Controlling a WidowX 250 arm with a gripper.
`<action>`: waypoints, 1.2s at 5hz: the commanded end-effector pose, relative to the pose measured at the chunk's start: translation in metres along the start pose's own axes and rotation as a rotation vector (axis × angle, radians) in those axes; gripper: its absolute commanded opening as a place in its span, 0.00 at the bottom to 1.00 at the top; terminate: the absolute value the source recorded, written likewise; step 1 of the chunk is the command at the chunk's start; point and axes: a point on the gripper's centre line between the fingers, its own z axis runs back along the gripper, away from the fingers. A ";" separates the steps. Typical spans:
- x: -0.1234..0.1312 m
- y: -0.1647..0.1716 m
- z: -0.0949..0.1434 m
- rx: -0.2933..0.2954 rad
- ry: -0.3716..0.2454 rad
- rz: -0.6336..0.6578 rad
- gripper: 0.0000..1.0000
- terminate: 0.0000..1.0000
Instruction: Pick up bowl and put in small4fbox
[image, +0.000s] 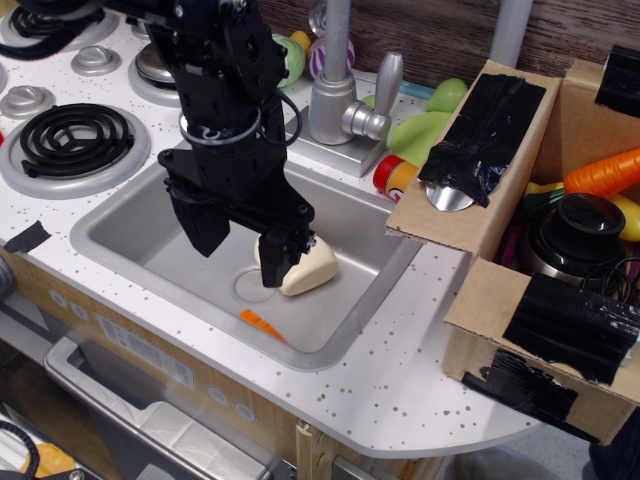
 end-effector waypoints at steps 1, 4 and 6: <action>0.000 0.000 0.000 0.000 0.000 0.000 1.00 0.00; 0.091 0.066 0.001 0.133 -0.093 -0.413 1.00 0.00; 0.144 0.101 -0.029 0.177 -0.249 -0.613 1.00 0.00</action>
